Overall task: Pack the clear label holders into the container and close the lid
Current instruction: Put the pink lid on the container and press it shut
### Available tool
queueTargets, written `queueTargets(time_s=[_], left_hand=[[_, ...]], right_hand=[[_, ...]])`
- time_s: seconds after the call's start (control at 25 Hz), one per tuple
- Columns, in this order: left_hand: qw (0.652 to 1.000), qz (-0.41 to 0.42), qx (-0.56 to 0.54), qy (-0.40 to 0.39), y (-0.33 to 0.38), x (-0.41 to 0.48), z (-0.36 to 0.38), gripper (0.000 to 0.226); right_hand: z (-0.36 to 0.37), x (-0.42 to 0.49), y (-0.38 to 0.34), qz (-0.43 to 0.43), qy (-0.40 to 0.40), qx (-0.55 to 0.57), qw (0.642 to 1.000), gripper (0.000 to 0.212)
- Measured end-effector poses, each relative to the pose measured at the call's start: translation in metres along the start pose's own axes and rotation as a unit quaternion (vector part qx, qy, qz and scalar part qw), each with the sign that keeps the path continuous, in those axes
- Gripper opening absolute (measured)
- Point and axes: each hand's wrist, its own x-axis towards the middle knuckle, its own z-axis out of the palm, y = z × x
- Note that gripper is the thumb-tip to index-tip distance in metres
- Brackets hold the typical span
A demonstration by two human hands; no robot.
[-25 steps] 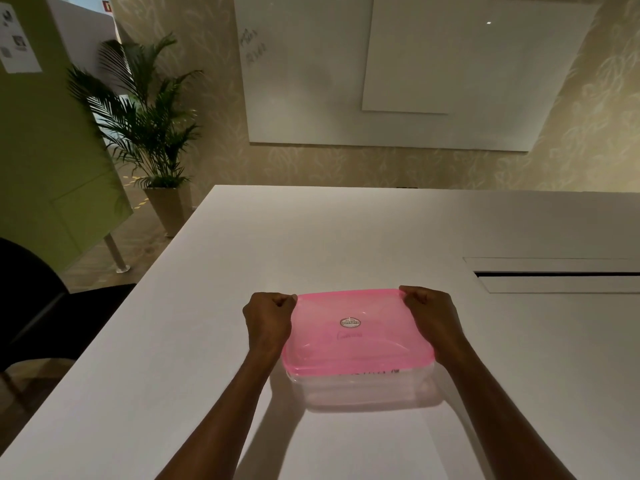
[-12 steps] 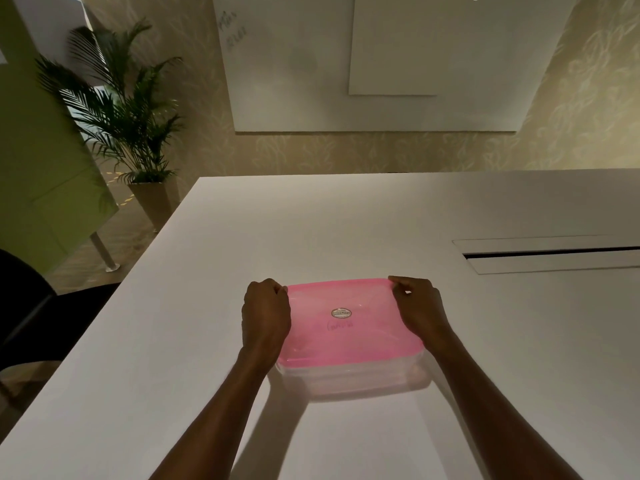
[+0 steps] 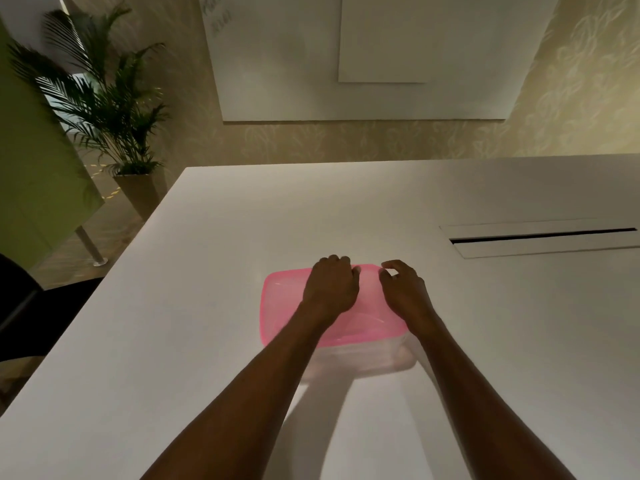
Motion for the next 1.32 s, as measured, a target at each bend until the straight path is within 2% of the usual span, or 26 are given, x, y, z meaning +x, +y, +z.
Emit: queueTargets(time_s=[0.08, 0.16, 0.24, 0.32, 0.52, 0.76, 0.96, 1.16, 1.24, 1.32], left_hand=[[0.999, 0.016, 0.046, 0.015, 0.002, -0.003, 0.006, 0.038], [0.995, 0.014, 0.096, 0.000, 0.003, -0.004, 0.008, 0.040], [0.993, 0.017, 0.120, -0.013, 0.002, 0.000, 0.012, 0.042], [0.992, 0.007, 0.124, -0.028, 0.001, 0.004, 0.013, 0.041], [0.991, -0.004, 0.126, -0.052, 0.000, 0.006, 0.016, 0.042], [0.992, -0.011, 0.115, -0.049, 0.001, 0.004, 0.016, 0.041], [0.993, -0.004, 0.114, -0.034, 0.000, 0.003, 0.020, 0.044], [0.994, 0.015, 0.108, -0.003, 0.000, -0.001, 0.021, 0.043], [0.993, 0.030, 0.113, 0.010, -0.001, -0.002, 0.019, 0.042], [0.993, 0.032, 0.109, 0.016, -0.001, -0.001, 0.016, 0.037]], right_hand=[[-0.002, -0.002, -0.002, 0.040, -0.011, -0.047, 0.998, 0.044], [-0.005, -0.009, -0.002, 0.087, -0.026, -0.113, 0.989, 0.064], [-0.008, -0.020, 0.002, 0.127, -0.031, -0.150, 0.980, 0.076], [-0.008, -0.030, 0.010, 0.149, -0.028, -0.130, 0.980, 0.076], [-0.005, -0.036, 0.014, 0.166, -0.041, 0.004, 0.985, 0.076], [-0.007, -0.038, 0.017, 0.131, -0.074, -0.011, 0.989, 0.067], [0.000, -0.044, 0.018, 0.076, -0.031, -0.053, 0.995, 0.062], [0.001, -0.047, 0.022, 0.033, 0.015, -0.064, 0.997, 0.047], [0.000, -0.043, 0.021, -0.033, 0.031, -0.133, 0.990, 0.035], [-0.001, -0.036, 0.016, -0.132, 0.011, -0.218, 0.967, 0.040]])
